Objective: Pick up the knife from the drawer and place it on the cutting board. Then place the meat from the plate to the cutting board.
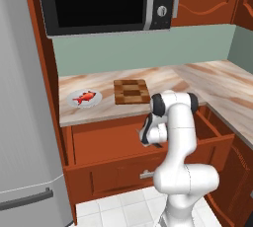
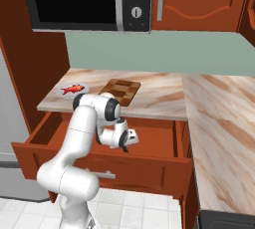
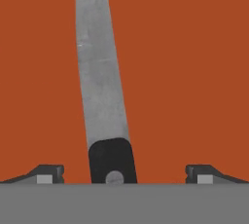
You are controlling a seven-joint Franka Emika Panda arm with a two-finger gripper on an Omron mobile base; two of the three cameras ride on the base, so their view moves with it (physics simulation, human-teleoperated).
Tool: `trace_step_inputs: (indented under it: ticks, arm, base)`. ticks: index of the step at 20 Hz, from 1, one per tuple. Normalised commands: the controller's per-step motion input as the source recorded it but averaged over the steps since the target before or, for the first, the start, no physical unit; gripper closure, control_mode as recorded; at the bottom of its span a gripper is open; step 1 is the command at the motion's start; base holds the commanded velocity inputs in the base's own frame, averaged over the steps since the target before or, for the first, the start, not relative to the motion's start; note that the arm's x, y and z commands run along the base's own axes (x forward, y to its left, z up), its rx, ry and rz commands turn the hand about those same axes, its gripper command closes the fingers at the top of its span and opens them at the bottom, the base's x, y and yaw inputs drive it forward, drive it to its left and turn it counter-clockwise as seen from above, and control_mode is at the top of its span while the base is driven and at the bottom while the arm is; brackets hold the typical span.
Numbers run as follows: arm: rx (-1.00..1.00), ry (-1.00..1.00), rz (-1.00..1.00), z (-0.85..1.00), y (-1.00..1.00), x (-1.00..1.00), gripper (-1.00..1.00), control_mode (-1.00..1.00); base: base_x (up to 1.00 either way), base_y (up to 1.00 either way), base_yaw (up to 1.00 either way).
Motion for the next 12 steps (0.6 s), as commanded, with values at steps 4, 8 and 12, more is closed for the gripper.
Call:
trace_step_inputs:
  ticks: [4,8,12]
  arm:
    - [0.0,0.04,0.03,-0.29,0.0,0.0,-1.0,-1.0]
    - [0.0,0.08,0.04,-0.44,0.0,0.0,1.0,-1.0]
    - [0.0,0.04,0.02,-0.12,0.0,0.0,1.0,-1.0]
  base:
    - [0.0,0.0,0.0]
    - [0.0,0.0,0.0]
    - [0.0,0.0,0.0]
